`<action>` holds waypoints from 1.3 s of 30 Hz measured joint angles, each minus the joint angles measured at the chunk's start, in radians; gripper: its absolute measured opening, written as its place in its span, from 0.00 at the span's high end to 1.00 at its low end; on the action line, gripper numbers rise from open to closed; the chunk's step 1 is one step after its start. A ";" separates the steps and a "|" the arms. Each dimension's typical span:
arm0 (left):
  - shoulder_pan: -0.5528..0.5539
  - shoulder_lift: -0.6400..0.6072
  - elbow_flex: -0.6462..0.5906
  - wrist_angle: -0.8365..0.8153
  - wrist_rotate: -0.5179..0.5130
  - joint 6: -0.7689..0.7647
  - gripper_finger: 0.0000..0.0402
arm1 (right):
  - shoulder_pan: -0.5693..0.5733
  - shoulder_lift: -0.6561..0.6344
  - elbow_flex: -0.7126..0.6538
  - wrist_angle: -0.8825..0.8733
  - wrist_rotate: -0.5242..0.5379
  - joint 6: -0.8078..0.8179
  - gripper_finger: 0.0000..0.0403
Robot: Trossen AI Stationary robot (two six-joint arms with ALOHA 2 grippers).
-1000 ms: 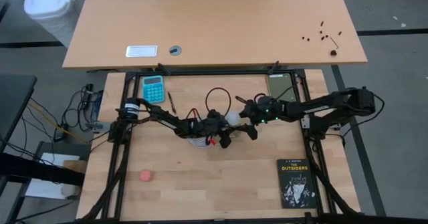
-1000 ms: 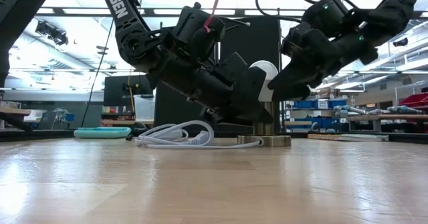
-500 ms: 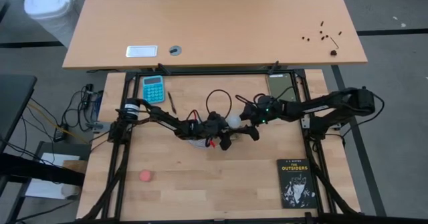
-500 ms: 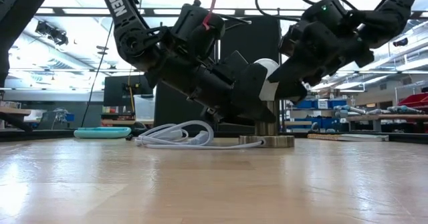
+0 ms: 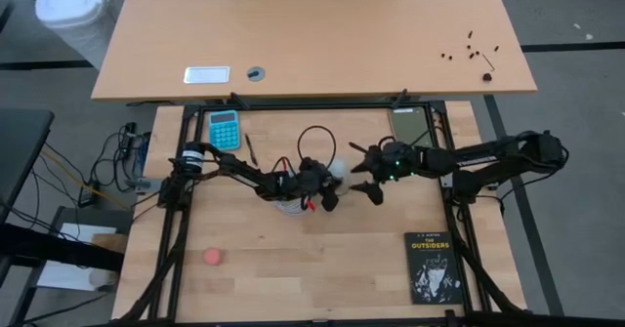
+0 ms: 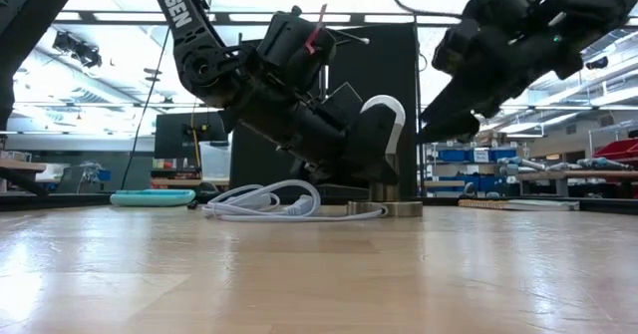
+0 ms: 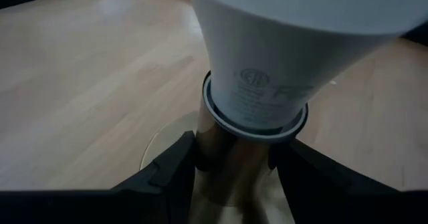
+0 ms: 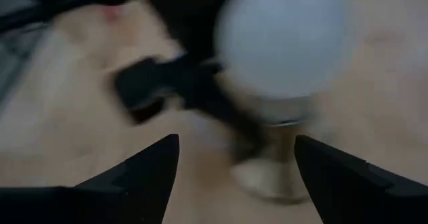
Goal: Screw lightbulb
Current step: Insert the white lightbulb into the desk lamp
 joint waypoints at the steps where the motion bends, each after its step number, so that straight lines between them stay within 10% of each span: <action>1: 0.000 0.001 0.000 0.005 0.010 0.008 0.52 | -0.011 0.013 0.000 0.014 0.013 -0.012 0.24; 14: -0.003 0.002 0.000 0.022 0.072 0.042 0.52 | -0.056 0.209 0.000 0.316 -0.137 0.019 0.24; 28: 0.003 -0.001 0.002 -0.047 -0.028 -0.033 0.52 | -0.014 0.020 0.000 0.134 -0.415 0.070 0.24; 35: -0.001 -0.001 0.001 -0.038 -0.022 -0.012 0.52 | 0.016 -0.044 0.000 0.002 -0.075 0.033 0.24; 39: -0.002 0.000 0.001 -0.022 0.006 -0.006 0.52 | -0.017 -0.046 0.006 -0.060 -0.073 0.017 0.24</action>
